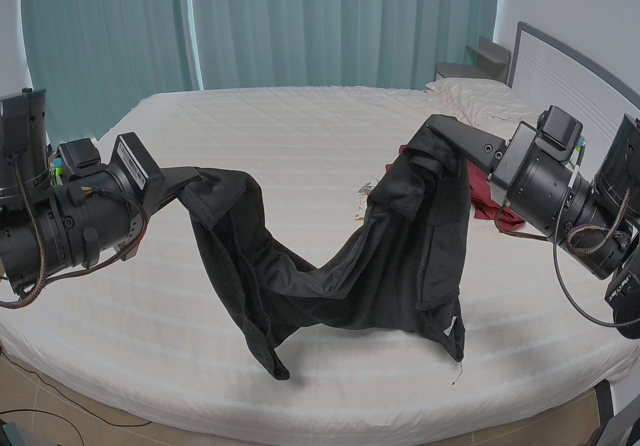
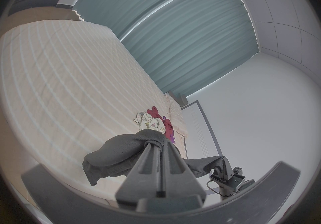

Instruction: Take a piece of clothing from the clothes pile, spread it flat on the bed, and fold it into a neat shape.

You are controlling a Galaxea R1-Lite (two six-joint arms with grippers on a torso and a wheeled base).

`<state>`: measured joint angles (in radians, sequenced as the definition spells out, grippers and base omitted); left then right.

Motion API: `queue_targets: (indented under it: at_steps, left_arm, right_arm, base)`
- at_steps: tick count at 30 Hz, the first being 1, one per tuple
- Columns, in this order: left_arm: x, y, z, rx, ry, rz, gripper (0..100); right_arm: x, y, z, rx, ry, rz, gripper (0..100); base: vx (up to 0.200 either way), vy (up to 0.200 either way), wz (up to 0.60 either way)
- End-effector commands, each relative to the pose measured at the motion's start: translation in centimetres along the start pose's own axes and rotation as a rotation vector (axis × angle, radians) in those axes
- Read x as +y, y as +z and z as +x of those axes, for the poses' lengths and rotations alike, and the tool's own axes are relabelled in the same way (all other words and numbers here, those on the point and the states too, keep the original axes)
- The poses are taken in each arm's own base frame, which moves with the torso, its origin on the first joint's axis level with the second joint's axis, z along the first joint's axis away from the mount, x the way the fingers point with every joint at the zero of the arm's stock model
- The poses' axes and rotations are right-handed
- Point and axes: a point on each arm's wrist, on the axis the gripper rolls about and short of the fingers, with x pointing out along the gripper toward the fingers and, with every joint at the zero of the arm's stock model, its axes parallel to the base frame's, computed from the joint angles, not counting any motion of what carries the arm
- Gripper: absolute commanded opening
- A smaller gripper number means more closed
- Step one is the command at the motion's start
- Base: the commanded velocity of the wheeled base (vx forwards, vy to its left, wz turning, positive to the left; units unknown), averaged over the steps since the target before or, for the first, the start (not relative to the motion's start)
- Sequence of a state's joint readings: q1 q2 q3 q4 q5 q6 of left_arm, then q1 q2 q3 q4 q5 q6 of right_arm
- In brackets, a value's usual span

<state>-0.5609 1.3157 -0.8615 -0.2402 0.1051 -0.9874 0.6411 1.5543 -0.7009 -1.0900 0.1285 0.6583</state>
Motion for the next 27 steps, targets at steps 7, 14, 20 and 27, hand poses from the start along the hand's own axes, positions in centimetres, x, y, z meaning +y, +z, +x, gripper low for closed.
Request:
queue_targets:
  at_steps: [7, 14, 20, 27]
  left_arm:
    - [0.4, -0.2, 0.2, 0.006, 0.017, 0.000, 0]
    - [0.6, -0.4, 0.2, 0.014, 0.024, 0.001, 0]
    - [1.0, -0.7, 0.1, 0.024, 0.036, 0.003, 0]
    - [1.0, -0.7, -0.6, 0.020, 0.028, 0.001, 0]
  right_arm:
    - [-0.2, 0.5, -1.9, -0.004, -0.032, -0.005, 0]
    - [-0.4, 0.7, -3.4, 0.007, -0.063, -0.003, 0]
    - [-0.5, 0.1, -4.5, 0.050, -0.080, 0.010, 0]
    - [0.0, 0.2, -5.7, 0.049, -0.064, 0.010, 0]
  base:
    - [0.000, 0.000, 0.00]
    - [0.000, 0.000, 0.00]
    - [-0.133, 0.000, 0.00]
    - [-0.200, 0.000, 0.00]
